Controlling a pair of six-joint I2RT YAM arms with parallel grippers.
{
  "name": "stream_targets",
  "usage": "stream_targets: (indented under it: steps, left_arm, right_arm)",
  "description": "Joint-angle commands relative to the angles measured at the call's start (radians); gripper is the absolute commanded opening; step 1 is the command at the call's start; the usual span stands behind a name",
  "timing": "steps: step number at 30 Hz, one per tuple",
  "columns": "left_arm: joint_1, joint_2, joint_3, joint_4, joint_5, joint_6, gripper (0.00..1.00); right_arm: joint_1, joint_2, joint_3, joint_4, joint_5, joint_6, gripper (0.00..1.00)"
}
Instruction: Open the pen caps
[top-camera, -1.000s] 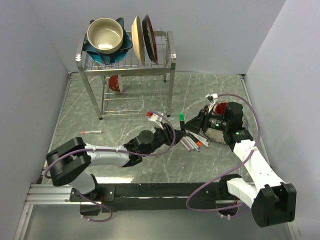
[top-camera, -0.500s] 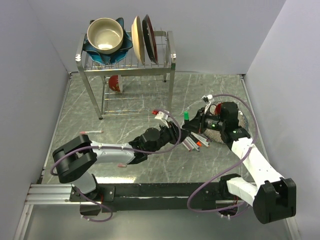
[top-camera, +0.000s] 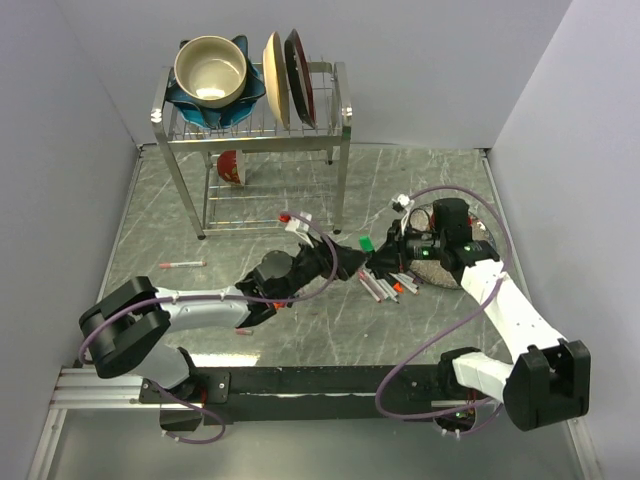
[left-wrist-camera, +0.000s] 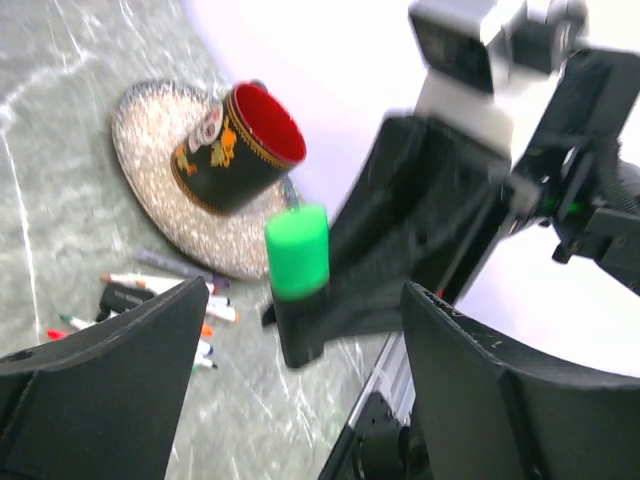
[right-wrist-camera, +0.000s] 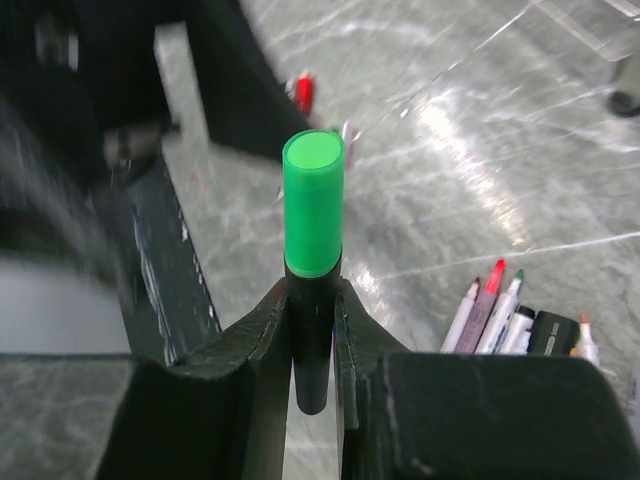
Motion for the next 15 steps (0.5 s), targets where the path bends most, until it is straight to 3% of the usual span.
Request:
stream_targets:
  steps: [1, 15]
  left_arm:
    - [0.023, -0.005, 0.017, 0.091, 0.069, -0.024, 0.78]
    - [0.045, 0.098, 0.035, 0.346, 0.386, 0.069, 0.44]
  right_arm:
    - [0.005, 0.027, 0.075, -0.186, -0.136, -0.231, 0.00]
    - [0.005, 0.048, 0.111, -0.312, -0.236, -0.386, 0.00]
